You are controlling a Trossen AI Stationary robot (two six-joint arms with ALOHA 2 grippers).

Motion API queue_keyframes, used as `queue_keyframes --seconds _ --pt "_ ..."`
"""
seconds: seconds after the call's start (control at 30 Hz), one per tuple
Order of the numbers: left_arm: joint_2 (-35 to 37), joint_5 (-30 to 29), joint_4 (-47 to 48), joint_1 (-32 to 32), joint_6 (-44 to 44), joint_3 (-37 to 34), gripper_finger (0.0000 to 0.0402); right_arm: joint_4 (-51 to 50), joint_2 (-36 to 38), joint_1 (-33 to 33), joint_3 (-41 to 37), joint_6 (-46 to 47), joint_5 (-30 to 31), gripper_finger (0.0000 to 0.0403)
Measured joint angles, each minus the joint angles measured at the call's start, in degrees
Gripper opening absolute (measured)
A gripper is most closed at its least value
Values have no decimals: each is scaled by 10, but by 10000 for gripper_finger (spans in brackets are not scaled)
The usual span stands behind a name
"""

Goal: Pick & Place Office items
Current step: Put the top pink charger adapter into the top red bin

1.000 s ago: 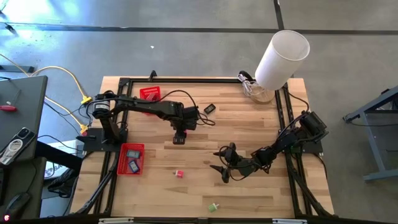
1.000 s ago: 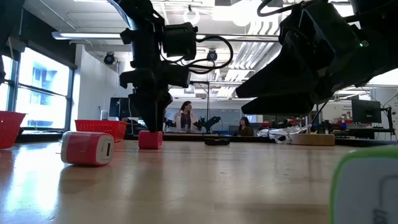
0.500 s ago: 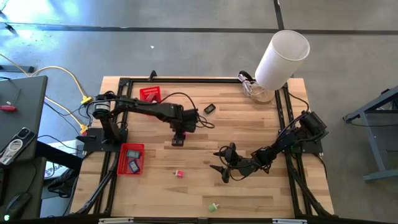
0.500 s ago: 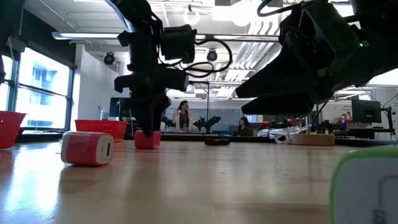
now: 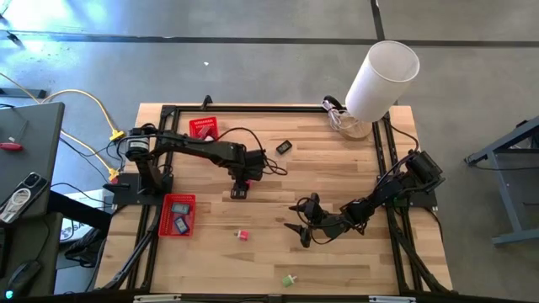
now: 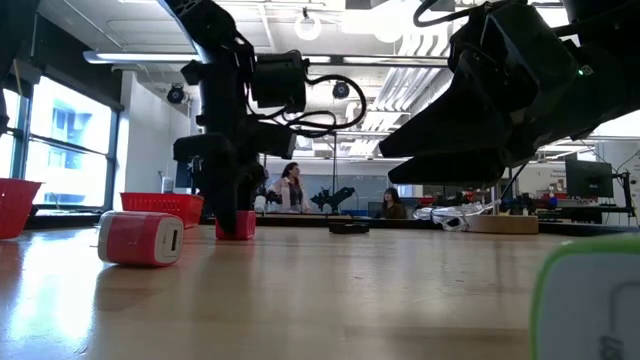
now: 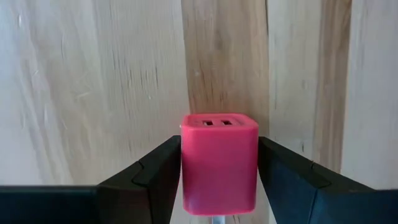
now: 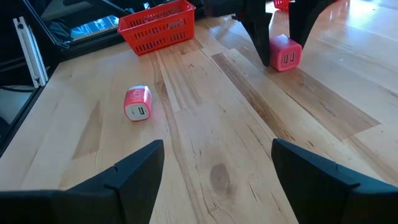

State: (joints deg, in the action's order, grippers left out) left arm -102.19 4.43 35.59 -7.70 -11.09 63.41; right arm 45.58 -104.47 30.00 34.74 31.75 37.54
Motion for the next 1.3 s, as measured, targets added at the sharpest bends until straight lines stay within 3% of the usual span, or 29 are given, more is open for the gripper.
queue_keyframes --seconds 0.53,0.9,1.3 --pt "1 0 -28 0 12 -24 196 0 0 -1 0 0 0 285" --pt "1 -3 -30 0 25 -25 162 -9 0 -2 0 1 3 285" --pt "0 -40 -31 6 51 -25 154 -9 0 -2 0 1 3 285"
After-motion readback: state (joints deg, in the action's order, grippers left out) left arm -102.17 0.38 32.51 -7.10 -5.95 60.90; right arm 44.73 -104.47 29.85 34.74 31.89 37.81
